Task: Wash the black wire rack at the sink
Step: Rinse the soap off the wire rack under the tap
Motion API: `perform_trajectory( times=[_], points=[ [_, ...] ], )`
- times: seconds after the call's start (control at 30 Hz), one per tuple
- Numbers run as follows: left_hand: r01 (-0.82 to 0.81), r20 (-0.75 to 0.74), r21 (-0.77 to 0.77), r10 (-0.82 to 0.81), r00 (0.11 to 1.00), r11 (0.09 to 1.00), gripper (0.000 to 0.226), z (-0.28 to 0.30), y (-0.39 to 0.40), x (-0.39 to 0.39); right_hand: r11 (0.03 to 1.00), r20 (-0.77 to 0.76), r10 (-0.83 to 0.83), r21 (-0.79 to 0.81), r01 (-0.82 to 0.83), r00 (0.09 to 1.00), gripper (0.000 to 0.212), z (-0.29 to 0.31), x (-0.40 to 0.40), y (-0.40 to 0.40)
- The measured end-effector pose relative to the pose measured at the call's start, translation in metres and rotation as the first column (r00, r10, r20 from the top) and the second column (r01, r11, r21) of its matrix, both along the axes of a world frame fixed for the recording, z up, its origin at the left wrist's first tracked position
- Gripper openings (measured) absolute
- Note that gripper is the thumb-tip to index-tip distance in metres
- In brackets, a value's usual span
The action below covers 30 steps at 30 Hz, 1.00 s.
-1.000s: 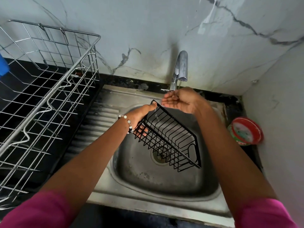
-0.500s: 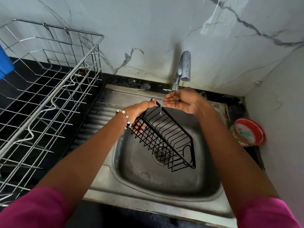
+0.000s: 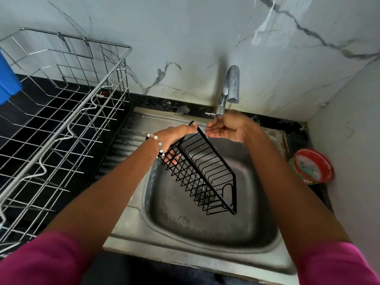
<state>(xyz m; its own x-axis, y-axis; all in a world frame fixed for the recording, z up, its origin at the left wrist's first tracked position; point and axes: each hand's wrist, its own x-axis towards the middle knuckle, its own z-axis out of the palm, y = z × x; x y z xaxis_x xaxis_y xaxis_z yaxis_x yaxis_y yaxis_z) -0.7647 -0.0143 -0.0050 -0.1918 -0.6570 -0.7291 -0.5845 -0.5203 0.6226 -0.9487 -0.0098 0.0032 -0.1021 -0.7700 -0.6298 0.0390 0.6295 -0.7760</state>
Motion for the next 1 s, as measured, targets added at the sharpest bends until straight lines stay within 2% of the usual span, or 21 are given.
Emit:
perform_trajectory(
  times=[0.07,0.2,0.23,0.33,0.37,0.5,0.63,0.77,0.8,0.9,1.0],
  points=[
    [0.01,0.02,-0.025,-0.01,1.0,1.0,0.086,0.002,-0.001,0.0,1.0,0.084,-0.002,-0.001,0.002,0.996,0.029,0.002,0.0,-0.002],
    [0.004,0.058,-0.066,0.0,0.998,0.998,0.086,0.006,0.0,0.001,0.997,-0.151,0.071,0.053,-0.063,0.986,0.026,-0.004,-0.003,0.002],
    [0.007,0.074,-0.086,-0.001,0.997,0.996,0.086,0.007,-0.001,0.001,0.996,-0.129,0.08,0.05,-0.075,0.988,0.026,-0.004,-0.003,0.003],
    [0.046,0.121,-0.15,-0.027,0.992,0.988,0.088,0.009,-0.003,0.001,0.999,0.089,0.028,-0.028,-0.026,0.996,0.027,0.001,-0.006,0.001],
    [0.065,0.139,-0.173,-0.041,0.989,0.983,0.088,0.01,-0.003,0.001,0.999,0.106,0.014,-0.041,-0.01,0.994,0.027,0.001,-0.006,0.0],
    [0.079,0.145,-0.212,-0.048,0.988,0.974,0.094,0.009,-0.004,0.006,0.997,-0.127,0.07,0.031,-0.067,0.989,0.028,-0.008,-0.008,0.004],
    [0.042,0.105,-0.244,-0.016,0.994,0.969,0.095,0.007,-0.009,0.01,1.0,0.104,-0.011,-0.023,0.013,0.995,0.03,-0.006,-0.011,0.002],
    [0.078,0.119,-0.287,-0.045,0.992,0.955,0.087,0.007,-0.013,0.013,0.999,-0.041,0.021,0.031,-0.02,0.999,0.023,-0.014,-0.013,0.005],
    [0.077,0.12,-0.293,-0.043,0.992,0.953,0.087,0.006,-0.014,0.015,0.999,-0.016,0.013,0.034,-0.013,1.0,0.025,-0.016,-0.015,0.006],
    [0.024,0.077,-0.288,-0.002,0.997,0.957,0.096,0.005,-0.016,0.025,0.998,0.15,-0.062,0.014,0.061,0.987,0.034,-0.019,-0.023,0.011],
    [-0.029,0.024,-0.263,0.036,0.999,0.964,0.12,-0.007,-0.023,0.036,0.997,0.047,-0.055,0.05,0.052,0.997,0.032,-0.024,-0.027,0.014]
  ],
)
